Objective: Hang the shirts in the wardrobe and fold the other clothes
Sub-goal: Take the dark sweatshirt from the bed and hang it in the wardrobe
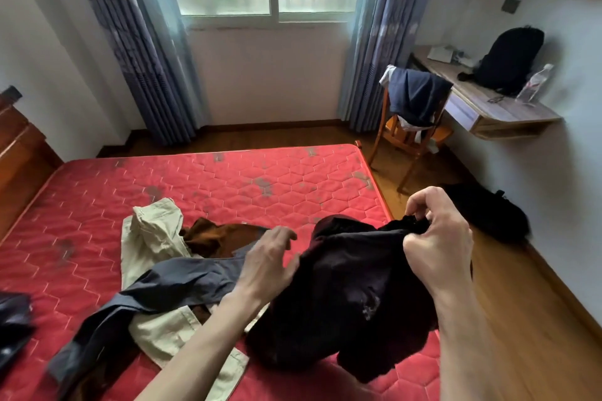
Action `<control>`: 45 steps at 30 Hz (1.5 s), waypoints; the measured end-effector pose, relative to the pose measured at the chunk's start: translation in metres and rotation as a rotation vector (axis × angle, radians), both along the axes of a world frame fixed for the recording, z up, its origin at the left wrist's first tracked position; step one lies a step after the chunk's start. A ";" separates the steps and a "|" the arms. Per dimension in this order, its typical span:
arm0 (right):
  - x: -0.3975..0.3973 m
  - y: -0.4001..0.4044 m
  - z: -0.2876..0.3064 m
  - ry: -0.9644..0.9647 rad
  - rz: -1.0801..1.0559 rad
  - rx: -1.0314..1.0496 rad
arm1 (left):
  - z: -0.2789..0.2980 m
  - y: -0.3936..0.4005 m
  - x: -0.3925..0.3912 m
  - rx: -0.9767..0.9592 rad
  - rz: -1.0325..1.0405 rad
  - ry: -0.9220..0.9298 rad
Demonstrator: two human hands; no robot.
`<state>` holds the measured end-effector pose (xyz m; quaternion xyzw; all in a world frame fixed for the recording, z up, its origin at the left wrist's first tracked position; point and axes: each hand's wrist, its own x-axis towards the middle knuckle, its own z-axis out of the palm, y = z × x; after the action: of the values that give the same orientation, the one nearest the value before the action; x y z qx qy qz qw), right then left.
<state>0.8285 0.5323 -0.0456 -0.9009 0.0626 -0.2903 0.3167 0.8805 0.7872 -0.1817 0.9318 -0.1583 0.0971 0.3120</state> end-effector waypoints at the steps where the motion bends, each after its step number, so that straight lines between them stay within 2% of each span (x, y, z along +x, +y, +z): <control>1: -0.002 0.000 0.001 0.000 0.007 -0.009 | -0.002 -0.012 -0.002 -0.008 -0.033 0.009; 6: -0.014 -0.002 0.001 0.027 0.028 -0.030 | -0.004 -0.052 0.002 0.058 -0.128 -0.010; 10: -0.026 -0.009 0.004 0.016 0.011 0.002 | -0.010 -0.059 0.000 0.133 -0.106 0.020; 14: -0.038 -0.024 0.009 0.024 -0.035 0.008 | -0.012 -0.053 -0.006 0.107 -0.092 0.001; 18: -0.056 -0.043 0.012 0.058 -0.194 0.011 | 0.014 -0.044 -0.008 0.063 -0.107 -0.103; 22: -0.072 -0.048 0.011 0.045 -0.259 -0.024 | 0.047 -0.040 -0.012 -0.046 -0.156 -0.146; 27: -0.107 -0.039 0.017 0.170 -0.249 -0.185 | 0.074 -0.034 -0.016 -0.101 -0.253 -0.171; 32: -0.155 -0.014 0.036 0.308 -0.231 -0.225 | 0.104 -0.023 -0.020 -0.059 -0.451 -0.320; 34: -0.169 -0.010 0.044 0.410 -0.201 -0.186 | 0.116 -0.016 -0.024 -0.036 -0.521 -0.331; 36: -0.180 -0.010 0.048 0.485 -0.103 -0.058 | 0.127 -0.008 -0.027 -0.050 -0.600 -0.246; 39: -0.197 -0.003 0.050 0.500 0.044 0.170 | 0.137 -0.004 -0.030 -0.156 -0.699 -0.079; 45: -0.249 0.010 0.041 0.470 0.074 0.389 | 0.131 -0.024 -0.056 -0.150 -0.872 -0.021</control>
<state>0.5797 0.5423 -0.0050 -0.8675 0.1558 -0.0448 0.4703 0.8244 0.7630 -0.0509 0.7515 -0.5325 -0.0228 0.3889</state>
